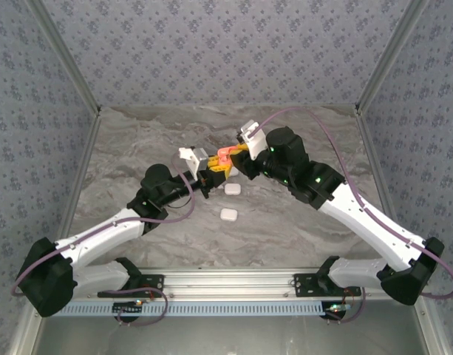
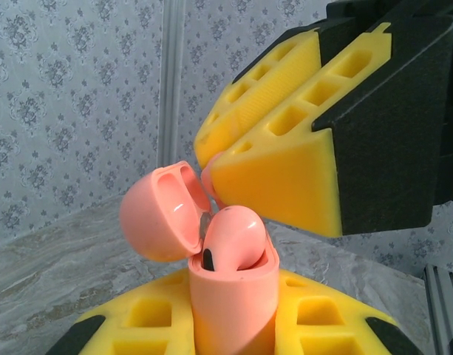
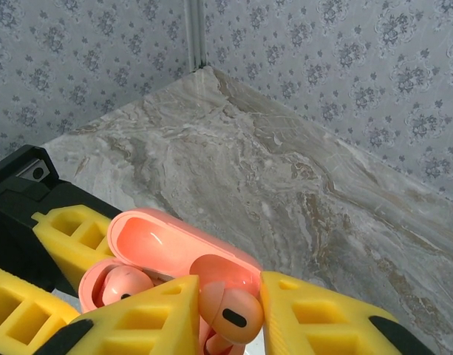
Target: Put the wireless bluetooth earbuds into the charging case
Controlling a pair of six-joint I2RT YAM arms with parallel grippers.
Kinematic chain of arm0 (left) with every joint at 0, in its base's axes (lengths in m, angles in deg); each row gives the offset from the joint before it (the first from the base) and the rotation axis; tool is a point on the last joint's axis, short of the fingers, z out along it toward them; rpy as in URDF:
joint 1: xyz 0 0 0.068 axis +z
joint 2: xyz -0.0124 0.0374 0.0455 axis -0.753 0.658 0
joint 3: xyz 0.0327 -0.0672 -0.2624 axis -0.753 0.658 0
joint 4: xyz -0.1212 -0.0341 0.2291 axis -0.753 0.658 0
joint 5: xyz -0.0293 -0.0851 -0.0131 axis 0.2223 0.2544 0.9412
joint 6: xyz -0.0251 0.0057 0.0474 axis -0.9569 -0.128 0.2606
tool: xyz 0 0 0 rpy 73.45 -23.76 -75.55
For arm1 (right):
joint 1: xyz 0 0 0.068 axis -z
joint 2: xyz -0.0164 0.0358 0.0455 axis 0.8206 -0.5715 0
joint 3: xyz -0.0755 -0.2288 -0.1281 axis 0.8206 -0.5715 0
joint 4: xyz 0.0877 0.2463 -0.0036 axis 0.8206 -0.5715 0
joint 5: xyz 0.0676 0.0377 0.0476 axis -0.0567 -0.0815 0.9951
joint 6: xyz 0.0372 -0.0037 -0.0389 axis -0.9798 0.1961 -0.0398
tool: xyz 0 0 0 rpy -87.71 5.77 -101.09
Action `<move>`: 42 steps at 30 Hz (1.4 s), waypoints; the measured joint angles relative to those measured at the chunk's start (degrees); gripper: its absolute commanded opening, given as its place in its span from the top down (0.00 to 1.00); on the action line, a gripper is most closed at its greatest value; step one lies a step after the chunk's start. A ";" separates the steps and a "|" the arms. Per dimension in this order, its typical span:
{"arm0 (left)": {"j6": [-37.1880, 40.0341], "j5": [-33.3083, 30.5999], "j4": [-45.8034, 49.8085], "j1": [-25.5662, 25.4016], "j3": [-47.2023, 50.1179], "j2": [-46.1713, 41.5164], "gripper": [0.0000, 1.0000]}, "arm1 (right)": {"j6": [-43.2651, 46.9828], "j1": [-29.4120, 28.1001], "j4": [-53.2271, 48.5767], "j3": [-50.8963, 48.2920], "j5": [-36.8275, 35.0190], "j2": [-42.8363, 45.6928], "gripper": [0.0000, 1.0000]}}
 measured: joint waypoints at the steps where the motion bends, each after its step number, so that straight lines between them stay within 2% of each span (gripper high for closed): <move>1: 0.00 -0.02 0.00 0.00 0.00 0.02 1.00 | -0.28 0.00 -0.31 0.11 0.09 -0.11 0.67; 11: 0.00 -0.04 -0.13 0.00 0.00 0.11 1.00 | -4.52 0.37 -4.42 2.97 3.32 -0.98 0.52; 18: 0.00 -0.02 -0.15 0.00 0.00 0.11 1.00 | -6.34 3.37 -4.74 4.46 6.34 -0.70 0.41; 21: 0.00 -0.02 -0.20 0.00 0.00 0.11 1.00 | -7.56 5.18 -4.72 4.83 8.04 -0.02 0.30; 25: -0.02 0.00 -0.92 0.00 0.00 0.11 1.00 | -10.29 9.73 -3.30 3.89 13.07 2.23 0.04; 26: -0.02 0.04 -1.29 0.00 0.00 0.11 1.00 | -11.23 11.19 -2.29 3.02 14.97 3.10 0.00; 31: -0.24 1.09 -2.23 0.00 0.00 0.11 1.00 | -15.43 15.91 1.84 -0.94 24.83 4.17 0.00; 35: -0.46 1.49 -2.32 0.00 0.00 0.11 1.00 | -17.90 15.72 3.82 -1.68 32.72 1.38 0.00; 42: -0.48 1.92 -2.32 0.00 -0.07 0.11 1.00 | -19.10 13.55 6.29 -1.62 40.79 -2.25 0.00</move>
